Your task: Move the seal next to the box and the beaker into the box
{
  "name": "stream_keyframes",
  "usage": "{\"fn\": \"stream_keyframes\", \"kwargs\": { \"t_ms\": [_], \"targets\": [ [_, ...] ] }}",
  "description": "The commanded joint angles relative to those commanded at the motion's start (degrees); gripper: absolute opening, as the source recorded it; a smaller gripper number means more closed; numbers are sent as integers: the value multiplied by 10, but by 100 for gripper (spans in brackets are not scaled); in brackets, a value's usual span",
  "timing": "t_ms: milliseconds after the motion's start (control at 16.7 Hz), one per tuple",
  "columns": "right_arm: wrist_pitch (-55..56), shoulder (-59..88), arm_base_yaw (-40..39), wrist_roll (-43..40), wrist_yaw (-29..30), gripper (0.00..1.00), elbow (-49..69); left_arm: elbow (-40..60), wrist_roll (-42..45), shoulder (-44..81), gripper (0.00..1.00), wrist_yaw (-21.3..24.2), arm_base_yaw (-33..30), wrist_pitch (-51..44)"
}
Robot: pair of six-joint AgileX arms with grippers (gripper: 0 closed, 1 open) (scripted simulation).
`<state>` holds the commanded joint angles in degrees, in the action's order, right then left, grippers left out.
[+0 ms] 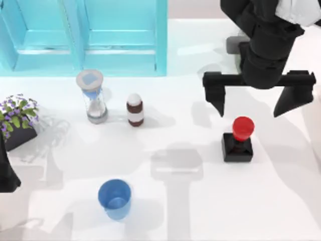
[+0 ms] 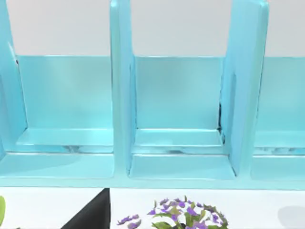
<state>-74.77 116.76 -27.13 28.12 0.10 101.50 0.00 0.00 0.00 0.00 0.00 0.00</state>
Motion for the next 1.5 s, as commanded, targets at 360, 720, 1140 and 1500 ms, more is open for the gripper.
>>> {"fn": "stream_keyframes", "kwargs": {
  "t_ms": [360, 720, 1140, 1500],
  "targets": [
    [70, 11, 1, -1, 0, 100, -60, 0, 0, 0, 100, 0, 0, 0],
    [169, 32, -1, 2, 0, 100, -137, 0, 0, 0, 100, 0, 0, 0],
    [169, 32, -1, 2, 0, 70, -137, 0, 0, 0, 100, 0, 0, 0],
    [169, 32, -1, 2, 0, 25, -137, 0, 0, 0, 100, 0, 0, 0]
  ]
}}
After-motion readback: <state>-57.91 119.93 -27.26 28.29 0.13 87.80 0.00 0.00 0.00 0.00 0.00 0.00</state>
